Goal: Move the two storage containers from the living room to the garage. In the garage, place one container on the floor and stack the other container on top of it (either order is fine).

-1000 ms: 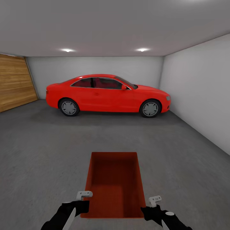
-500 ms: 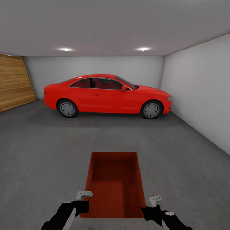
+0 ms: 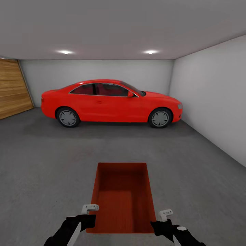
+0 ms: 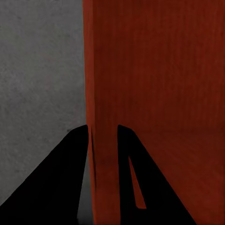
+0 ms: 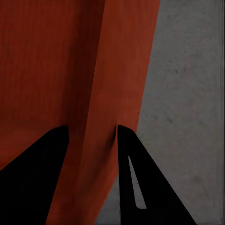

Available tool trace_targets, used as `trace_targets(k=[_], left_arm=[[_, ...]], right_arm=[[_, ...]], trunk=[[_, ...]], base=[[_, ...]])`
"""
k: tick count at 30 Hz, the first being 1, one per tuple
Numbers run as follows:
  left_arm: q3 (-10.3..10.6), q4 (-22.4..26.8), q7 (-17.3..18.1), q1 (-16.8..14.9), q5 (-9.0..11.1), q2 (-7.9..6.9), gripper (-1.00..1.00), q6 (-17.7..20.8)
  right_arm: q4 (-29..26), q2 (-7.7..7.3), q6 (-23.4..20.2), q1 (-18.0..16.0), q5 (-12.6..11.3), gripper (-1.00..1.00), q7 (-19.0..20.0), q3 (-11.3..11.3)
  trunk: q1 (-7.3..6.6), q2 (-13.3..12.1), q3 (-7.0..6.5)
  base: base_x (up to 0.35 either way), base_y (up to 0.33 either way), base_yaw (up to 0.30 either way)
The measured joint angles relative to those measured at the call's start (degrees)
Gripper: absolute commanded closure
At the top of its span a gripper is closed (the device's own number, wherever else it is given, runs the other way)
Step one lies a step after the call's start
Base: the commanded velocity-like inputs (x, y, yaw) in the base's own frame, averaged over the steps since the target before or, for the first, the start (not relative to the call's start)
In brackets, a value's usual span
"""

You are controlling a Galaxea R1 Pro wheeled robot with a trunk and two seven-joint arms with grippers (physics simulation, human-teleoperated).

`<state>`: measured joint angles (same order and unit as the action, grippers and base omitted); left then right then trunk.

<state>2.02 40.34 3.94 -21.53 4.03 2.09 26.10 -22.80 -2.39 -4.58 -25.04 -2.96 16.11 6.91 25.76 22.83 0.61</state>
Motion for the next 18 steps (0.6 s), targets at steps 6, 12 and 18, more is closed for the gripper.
trace_targets(k=[6, 12, 18], left_arm=[[0.11, 0.0, 0.01, 0.0, 0.11, -0.1, 1.0, 0.06], [0.19, 0.0, 0.02, 0.0, 0.17, -0.16, 1.0, 0.03], [0.2, 0.0, 0.01, 0.0, 0.17, -0.15, 1.0, 0.06]], right_arm=[[0.0, 0.07, -0.07, 0.01, 0.01, 1.0, -0.03, -0.03], [0.02, 0.1, -0.03, 0.0, 0.06, 1.0, -0.05, -0.07], [0.01, 0.11, -0.06, 0.0, 0.19, 1.0, 0.0, -0.17]], trunk=[[0.0, 0.0, 0.0], [-0.02, 0.02, 0.0], [-0.03, 0.01, 0.0]], base=[[0.002, 0.0, -0.274], [0.062, 0.0, -0.276], [0.3, 0.0, -0.276]])
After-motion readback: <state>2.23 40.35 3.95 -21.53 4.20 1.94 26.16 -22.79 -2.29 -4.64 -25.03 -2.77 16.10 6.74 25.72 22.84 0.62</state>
